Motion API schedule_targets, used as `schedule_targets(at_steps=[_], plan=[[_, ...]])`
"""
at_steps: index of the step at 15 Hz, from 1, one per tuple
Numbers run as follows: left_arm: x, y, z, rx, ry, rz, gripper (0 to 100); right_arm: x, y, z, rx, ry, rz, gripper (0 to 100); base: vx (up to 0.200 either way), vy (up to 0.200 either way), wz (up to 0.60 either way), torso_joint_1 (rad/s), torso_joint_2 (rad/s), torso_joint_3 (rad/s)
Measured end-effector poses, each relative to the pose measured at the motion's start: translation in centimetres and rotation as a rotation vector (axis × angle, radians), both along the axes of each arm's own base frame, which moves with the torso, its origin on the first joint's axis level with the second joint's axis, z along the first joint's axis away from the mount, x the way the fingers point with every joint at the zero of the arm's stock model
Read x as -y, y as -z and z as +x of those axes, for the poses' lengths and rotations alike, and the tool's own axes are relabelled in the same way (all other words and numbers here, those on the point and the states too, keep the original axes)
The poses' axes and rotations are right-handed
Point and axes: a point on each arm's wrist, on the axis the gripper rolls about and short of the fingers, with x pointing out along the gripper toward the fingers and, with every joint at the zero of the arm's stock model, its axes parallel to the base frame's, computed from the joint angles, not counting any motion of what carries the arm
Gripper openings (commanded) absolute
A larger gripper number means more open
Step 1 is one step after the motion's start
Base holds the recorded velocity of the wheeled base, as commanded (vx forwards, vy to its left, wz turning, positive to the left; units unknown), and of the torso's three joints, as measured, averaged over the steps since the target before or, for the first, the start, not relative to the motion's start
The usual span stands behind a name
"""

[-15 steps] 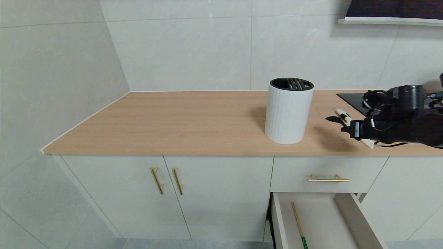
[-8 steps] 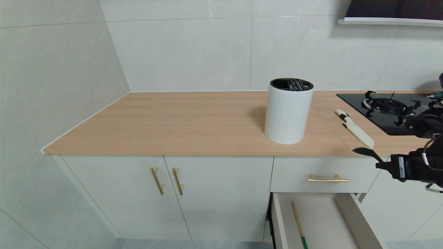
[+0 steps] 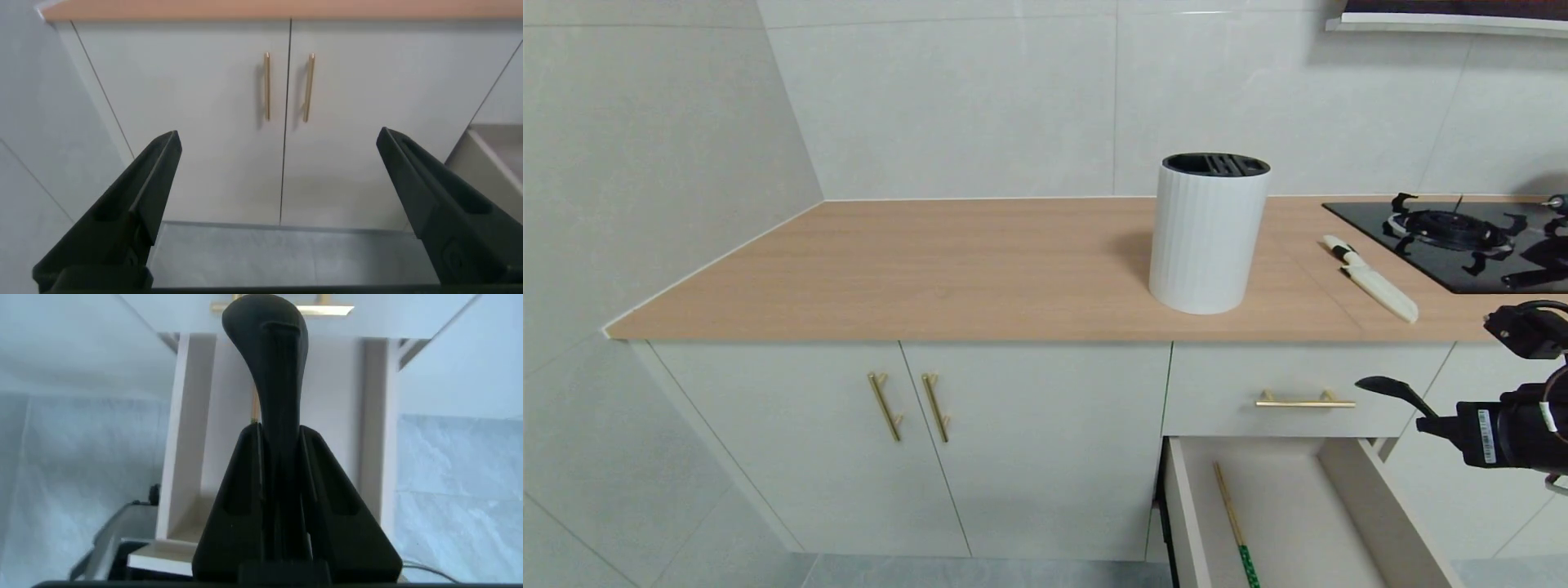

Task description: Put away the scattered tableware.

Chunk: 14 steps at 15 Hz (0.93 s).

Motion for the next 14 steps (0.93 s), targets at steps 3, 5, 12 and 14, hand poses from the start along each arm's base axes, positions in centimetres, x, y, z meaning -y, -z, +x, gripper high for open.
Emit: schedule_targets(at_steps=[3, 5, 12, 14], plan=[[0.0, 0.0, 0.0, 0.000, 0.000, 0.000, 100, -0.2, 0.6, 0.3, -0.028, 0.000, -0.013, 0, 0.000, 0.000, 0.00, -0.162, 0.48, 0.317], [0.0, 0.0, 0.0, 0.001, 0.000, 0.000, 100, -0.4, 1.1, 0.5, -0.047, -0.005, -0.016, 0, 0.000, 0.000, 0.00, -0.146, 0.47, 0.320], [0.0, 0.0, 0.0, 0.000, 0.000, 0.000, 100, -0.5, 2.5, 1.4, -0.112, -0.007, -0.018, 0, 0.000, 0.000, 0.00, -0.102, 0.45, 0.351], [0.0, 0.0, 0.0, 0.000, 0.000, 0.000, 100, -0.5, 2.9, 1.7, -0.130, -0.003, -0.022, 0, 0.000, 0.000, 0.00, -0.034, 0.42, 0.369]])
